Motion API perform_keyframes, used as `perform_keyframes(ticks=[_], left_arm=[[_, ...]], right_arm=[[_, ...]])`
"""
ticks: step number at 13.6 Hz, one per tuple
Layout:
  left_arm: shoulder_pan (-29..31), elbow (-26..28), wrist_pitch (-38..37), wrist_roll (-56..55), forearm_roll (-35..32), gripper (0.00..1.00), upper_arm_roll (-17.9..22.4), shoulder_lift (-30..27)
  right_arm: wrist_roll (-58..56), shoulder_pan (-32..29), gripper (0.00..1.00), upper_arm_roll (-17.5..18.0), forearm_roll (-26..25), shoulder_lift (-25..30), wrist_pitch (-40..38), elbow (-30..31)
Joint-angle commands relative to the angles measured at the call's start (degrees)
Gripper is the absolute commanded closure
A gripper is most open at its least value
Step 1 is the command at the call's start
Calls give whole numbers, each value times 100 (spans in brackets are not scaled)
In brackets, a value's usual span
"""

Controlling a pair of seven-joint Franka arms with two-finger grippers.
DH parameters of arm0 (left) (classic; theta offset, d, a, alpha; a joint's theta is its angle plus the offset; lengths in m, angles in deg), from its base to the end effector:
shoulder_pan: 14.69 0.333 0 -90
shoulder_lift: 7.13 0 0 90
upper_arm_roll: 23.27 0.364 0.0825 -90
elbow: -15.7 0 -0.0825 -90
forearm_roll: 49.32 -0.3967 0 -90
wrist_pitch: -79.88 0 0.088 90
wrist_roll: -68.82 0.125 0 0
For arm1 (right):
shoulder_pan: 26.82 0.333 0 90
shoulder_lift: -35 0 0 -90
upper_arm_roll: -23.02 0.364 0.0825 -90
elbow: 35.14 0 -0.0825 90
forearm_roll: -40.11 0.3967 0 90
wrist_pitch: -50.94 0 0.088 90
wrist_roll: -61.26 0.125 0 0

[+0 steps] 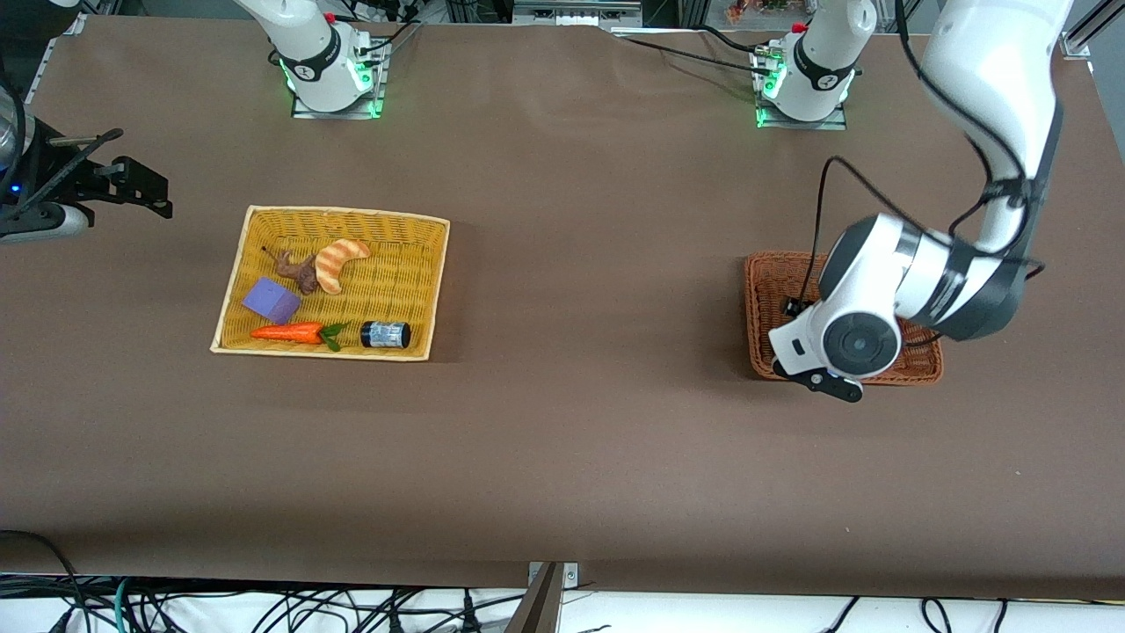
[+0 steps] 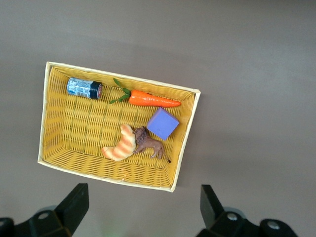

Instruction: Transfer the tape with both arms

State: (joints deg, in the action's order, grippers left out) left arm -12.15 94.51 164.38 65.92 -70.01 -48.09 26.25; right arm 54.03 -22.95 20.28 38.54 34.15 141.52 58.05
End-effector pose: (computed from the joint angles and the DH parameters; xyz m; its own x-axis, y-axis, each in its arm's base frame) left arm 0.6722 -0.1603 0.3918 0.8599 -0.3037 -0.4103 -0.3843 -0.9142 -0.1285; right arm 0.5697 0.0080 0.6201 0.9873 0.1455 -0.0634 0.1471 -0.9889 0.0202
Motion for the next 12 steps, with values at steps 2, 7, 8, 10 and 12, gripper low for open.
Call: perform_keyframes(ticks=[2,7,8,10,12], left_arm=[[70,-75,-100,79,923,0,-75,-1192],[626,-438,-83,71,2050,0,186,-1701],[-124,-306,-74,35,1877,0,1154,-1930],[-668,80,93,122,2145,0,2060,-2222],[-379,1130,774,359,2692,0,2140,-2851]], right_arm=[[-94,-18,0,10,-36,6,-120,-99],[-94,-18,0,10,-19,-3,-120,-99],[-94,-18,0,10,-27,-3,-120,-99],[-94,-18,0,10,-28,-3,-120,-99],[-94,-18,0,10,-10,-3,-120,-99]])
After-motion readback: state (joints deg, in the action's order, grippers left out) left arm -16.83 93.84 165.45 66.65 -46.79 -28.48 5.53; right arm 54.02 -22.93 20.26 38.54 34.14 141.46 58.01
